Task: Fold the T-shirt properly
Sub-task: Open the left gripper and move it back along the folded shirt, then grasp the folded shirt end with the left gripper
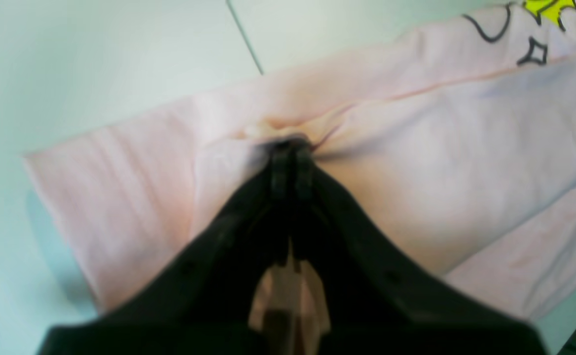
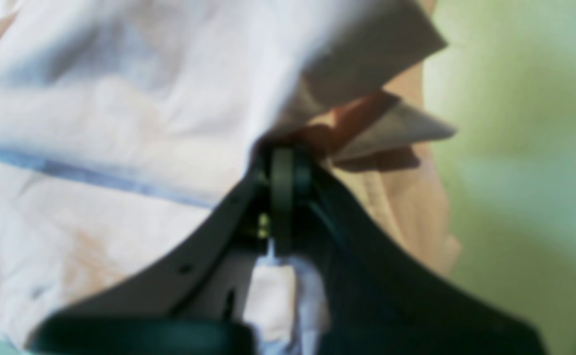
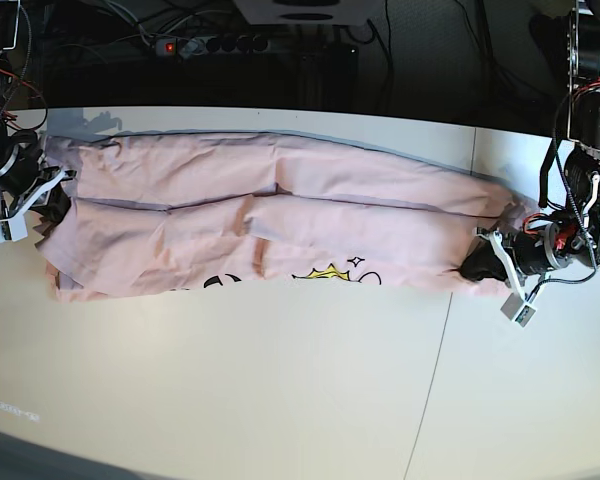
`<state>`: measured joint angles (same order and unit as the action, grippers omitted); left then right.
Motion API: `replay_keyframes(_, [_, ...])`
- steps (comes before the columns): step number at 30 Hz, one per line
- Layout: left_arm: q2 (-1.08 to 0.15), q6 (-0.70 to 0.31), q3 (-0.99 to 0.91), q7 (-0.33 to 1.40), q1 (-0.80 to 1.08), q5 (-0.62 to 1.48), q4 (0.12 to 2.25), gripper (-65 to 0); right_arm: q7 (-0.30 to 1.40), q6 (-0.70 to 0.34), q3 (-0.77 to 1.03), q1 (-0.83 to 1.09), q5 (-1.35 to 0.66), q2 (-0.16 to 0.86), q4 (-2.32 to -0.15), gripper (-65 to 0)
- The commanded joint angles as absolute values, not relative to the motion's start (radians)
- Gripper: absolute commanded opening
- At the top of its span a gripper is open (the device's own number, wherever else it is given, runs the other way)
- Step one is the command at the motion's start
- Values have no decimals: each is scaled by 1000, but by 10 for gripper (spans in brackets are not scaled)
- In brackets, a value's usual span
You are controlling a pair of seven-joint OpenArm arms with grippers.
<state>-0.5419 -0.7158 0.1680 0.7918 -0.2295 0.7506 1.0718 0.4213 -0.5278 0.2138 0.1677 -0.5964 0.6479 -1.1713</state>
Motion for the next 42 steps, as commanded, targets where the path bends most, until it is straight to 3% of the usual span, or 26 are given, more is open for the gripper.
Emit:
replay_keyframes(1, [-553, -698, 167, 819, -253, 712, 1058, -650, 489, -570, 214, 172, -537, 662, -1152, -650])
replay_keyframes(14, [-556, -698, 167, 815, -338, 677, 952, -650, 454, -564, 214, 110, -512, 662, -1040, -650])
replay_keyframes(17, [-570, -698, 167, 816, -338, 766, 953, -650, 453, -564, 214, 105, -515, 662, -1036, -650])
replay_keyframes(23, [-616, -698, 154, 838, -347, 862, 1017, -406, 472, -565, 214, 106, -516, 662, -1036, -650])
replay_keyframes(36, [-776, -698, -73, 1142, -358, 1272, 1081, -392, 472, -565, 214, 106, -516, 662, -1036, -650])
replay_keyframes(40, [-796, -698, -73, 1144, -279, 1286, 1081, -277, 474, -565, 214, 106, -516, 662, -1036, -650])
replay_keyframes(42, [-796, -698, -73, 1145, -240, 1284, 1081, -253, 475, -565, 214, 106, -516, 662, -1036, -650])
